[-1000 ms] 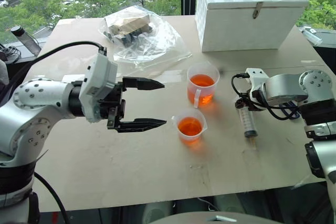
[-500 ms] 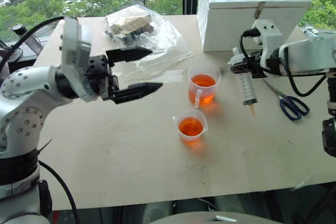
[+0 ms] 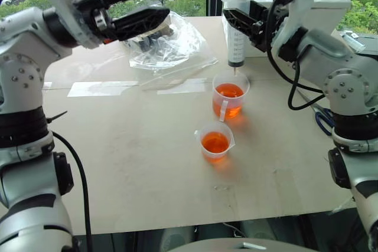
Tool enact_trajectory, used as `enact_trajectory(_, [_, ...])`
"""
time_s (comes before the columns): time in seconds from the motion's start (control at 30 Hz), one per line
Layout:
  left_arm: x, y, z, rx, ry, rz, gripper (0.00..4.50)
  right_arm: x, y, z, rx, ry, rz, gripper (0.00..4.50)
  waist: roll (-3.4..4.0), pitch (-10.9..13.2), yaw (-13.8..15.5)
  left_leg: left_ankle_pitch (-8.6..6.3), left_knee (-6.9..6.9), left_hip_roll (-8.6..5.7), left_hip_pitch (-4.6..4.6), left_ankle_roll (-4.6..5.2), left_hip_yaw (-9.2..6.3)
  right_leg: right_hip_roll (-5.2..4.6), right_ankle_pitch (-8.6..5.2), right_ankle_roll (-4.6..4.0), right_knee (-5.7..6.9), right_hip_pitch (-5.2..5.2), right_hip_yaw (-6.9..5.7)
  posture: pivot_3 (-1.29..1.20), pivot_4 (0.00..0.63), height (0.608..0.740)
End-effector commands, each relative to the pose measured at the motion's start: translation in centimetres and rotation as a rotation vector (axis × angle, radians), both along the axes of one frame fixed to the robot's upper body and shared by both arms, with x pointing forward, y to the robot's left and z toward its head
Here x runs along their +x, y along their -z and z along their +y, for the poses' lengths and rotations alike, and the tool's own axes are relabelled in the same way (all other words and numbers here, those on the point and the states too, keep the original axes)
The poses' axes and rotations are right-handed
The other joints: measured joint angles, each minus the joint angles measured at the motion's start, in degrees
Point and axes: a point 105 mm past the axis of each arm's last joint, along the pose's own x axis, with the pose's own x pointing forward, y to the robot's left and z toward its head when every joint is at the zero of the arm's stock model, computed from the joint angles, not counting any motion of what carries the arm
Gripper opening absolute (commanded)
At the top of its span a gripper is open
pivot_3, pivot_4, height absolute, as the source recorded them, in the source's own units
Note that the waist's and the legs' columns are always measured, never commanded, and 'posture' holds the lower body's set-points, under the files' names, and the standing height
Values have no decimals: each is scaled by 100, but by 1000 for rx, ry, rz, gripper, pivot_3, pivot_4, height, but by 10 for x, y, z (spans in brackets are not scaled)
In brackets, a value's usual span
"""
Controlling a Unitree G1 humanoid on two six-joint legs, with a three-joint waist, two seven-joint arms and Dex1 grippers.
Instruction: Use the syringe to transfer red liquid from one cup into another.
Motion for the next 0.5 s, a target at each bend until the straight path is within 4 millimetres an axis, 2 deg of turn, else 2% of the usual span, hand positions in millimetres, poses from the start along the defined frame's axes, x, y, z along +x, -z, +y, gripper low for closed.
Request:
enact_trajectory(0.03, [2, -10, -16, 17, 59, -47, 4500, -7, 9, 2, 23, -7, -131, 1568, -9, -6, 8, 1, 0, 0, 0, -1, -3, 0, 0, 0, -1, 3, -2, 0, 150, 740])
enact_trajectory(0.23, [13, 2, -37, 75, 105, -46, 4500, -1, 35, 5, 71, 10, -146, 1568, -3, -1, -47, 4, 14, -3, 4, -6, 3, 2, 0, 0, 4, 0, 2, 0, 150, 740])
enact_trajectory(0.5, [33, 17, -52, 128, 94, -50, 4500, 2, 45, 3, 85, -6, -164, 1568, -3, -2, -117, 8, 16, -3, 8, -14, -2, 1, 0, 0, 4, 2, 0, 0, 150, 740])
